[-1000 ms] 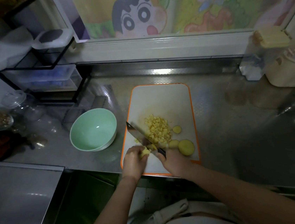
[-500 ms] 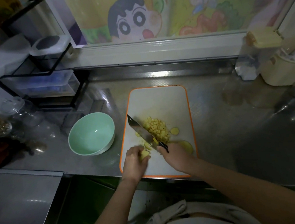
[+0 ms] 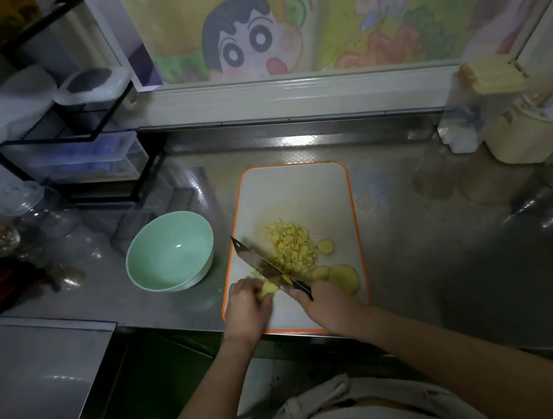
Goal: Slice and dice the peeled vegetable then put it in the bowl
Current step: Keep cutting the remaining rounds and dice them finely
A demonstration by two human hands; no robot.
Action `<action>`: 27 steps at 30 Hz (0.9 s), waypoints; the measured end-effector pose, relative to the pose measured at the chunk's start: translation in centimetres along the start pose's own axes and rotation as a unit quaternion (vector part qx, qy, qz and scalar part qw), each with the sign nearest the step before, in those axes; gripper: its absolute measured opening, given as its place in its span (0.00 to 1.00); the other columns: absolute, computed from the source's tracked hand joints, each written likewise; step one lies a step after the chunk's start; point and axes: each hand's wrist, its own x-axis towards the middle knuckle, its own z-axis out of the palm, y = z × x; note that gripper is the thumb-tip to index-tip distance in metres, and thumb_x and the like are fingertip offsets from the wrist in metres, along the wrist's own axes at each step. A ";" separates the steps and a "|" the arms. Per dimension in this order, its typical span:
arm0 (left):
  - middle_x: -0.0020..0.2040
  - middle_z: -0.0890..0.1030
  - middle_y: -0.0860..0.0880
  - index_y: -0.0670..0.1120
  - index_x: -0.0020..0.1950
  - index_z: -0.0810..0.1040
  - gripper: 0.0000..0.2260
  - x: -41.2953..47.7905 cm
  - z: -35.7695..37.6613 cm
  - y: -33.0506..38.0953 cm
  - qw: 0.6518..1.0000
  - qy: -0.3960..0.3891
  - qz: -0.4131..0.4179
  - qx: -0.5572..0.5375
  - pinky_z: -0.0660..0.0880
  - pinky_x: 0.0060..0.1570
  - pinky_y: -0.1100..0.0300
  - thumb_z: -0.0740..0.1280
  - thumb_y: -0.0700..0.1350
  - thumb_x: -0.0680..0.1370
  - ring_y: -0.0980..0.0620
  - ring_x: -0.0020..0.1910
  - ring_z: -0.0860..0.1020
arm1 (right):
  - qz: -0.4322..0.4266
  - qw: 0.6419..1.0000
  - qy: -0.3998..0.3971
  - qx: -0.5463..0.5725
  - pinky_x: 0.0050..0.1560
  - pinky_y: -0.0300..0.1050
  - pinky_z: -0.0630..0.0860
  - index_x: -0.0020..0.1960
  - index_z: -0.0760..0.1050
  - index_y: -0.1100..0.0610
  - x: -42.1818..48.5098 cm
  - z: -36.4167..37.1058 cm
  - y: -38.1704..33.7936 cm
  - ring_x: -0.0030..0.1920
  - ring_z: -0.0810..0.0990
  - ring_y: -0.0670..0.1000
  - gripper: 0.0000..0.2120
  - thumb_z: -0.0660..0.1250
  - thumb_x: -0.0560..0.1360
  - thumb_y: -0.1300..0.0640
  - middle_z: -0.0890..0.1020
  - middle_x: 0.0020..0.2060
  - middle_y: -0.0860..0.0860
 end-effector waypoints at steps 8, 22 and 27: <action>0.48 0.80 0.43 0.41 0.49 0.80 0.10 0.1 -0.1 -0.1 1.000 -0.002 0.001 0.014 0.67 0.51 0.60 0.71 0.44 0.71 0.44 0.54 0.74 | 0.008 1.000 -0.012 -0.020 0.30 0.43 0.64 0.32 0.63 0.54 0.1 0.1 0.0 0.35 0.71 0.51 0.22 0.55 0.81 0.44 0.68 0.29 0.49; 0.49 0.80 0.42 0.40 0.48 0.80 0.10 0.5 0.0 0.0 1.000 -0.013 -0.020 0.013 0.68 0.51 0.59 0.72 0.44 0.71 0.44 0.54 0.74 | 0.003 0.999 -0.006 -0.052 0.36 0.43 0.68 0.31 0.62 0.54 0.0 0.7 0.1 0.39 0.76 0.56 0.22 0.53 0.81 0.46 0.72 0.33 0.55; 0.48 0.80 0.42 0.40 0.48 0.79 0.10 0.5 0.0 0.0 1.000 -0.013 -0.024 0.013 0.69 0.50 0.57 0.72 0.43 0.71 0.43 0.53 0.74 | 0.006 0.998 0.010 -0.062 0.38 0.43 0.68 0.32 0.64 0.56 0.2 1.1 0.1 0.46 0.80 0.60 0.22 0.54 0.81 0.46 0.78 0.40 0.61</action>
